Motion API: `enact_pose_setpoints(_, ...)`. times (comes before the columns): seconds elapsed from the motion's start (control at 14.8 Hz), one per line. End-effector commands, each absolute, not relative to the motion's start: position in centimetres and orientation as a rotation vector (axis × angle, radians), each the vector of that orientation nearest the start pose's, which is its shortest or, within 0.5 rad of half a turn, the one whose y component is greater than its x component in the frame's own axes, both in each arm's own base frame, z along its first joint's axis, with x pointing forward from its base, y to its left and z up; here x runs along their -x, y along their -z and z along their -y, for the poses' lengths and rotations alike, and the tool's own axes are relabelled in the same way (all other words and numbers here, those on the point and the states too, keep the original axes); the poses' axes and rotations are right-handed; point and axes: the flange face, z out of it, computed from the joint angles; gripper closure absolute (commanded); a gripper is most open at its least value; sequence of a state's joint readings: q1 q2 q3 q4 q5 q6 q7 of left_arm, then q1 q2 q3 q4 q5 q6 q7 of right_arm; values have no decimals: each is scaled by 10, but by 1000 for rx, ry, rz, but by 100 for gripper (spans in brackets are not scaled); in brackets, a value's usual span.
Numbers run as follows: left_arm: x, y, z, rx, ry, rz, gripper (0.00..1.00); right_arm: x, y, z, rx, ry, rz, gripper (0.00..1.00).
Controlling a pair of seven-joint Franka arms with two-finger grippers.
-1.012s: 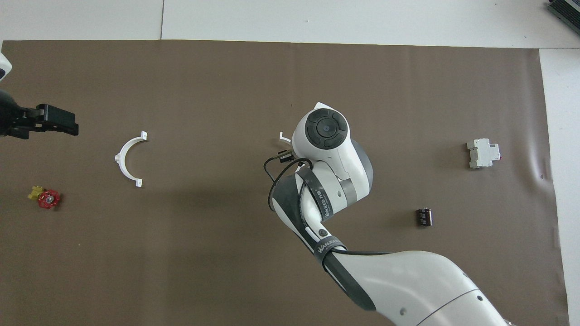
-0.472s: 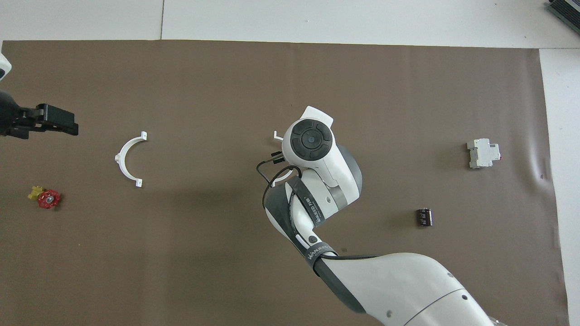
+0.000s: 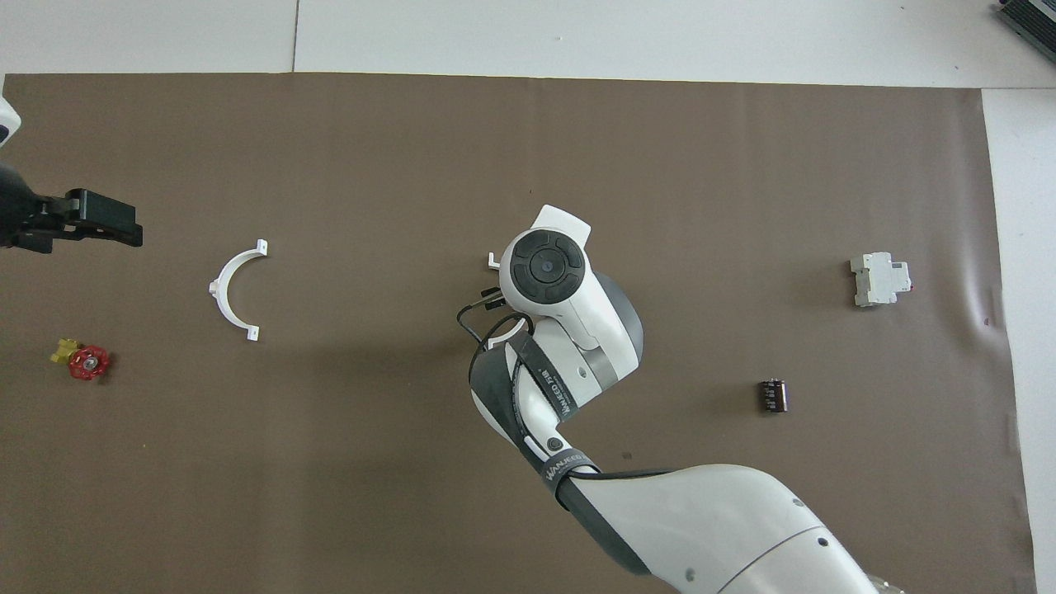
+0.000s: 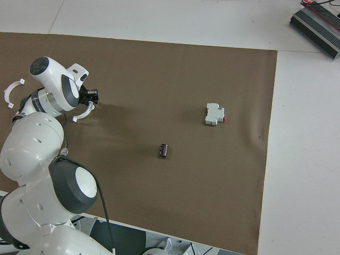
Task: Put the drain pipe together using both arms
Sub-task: 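Lower the clamp half onto the table and open the right gripper, then withdraw the right gripper while the left gripper reaches the other clamp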
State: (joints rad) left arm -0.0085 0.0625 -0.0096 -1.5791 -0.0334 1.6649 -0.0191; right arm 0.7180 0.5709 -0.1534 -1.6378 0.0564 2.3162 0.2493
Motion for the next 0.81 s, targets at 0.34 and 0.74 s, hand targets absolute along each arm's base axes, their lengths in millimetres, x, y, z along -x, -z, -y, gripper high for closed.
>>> enact_pose_setpoints(0.34,-586,-570,8,3165,34,-5,0,-608,-406,-314,3083,243,240,0)
enact_pose_setpoints(0.74,-591,-523,0,3161,46,20,0,-627,-494,-174,3088,213,-58,0)
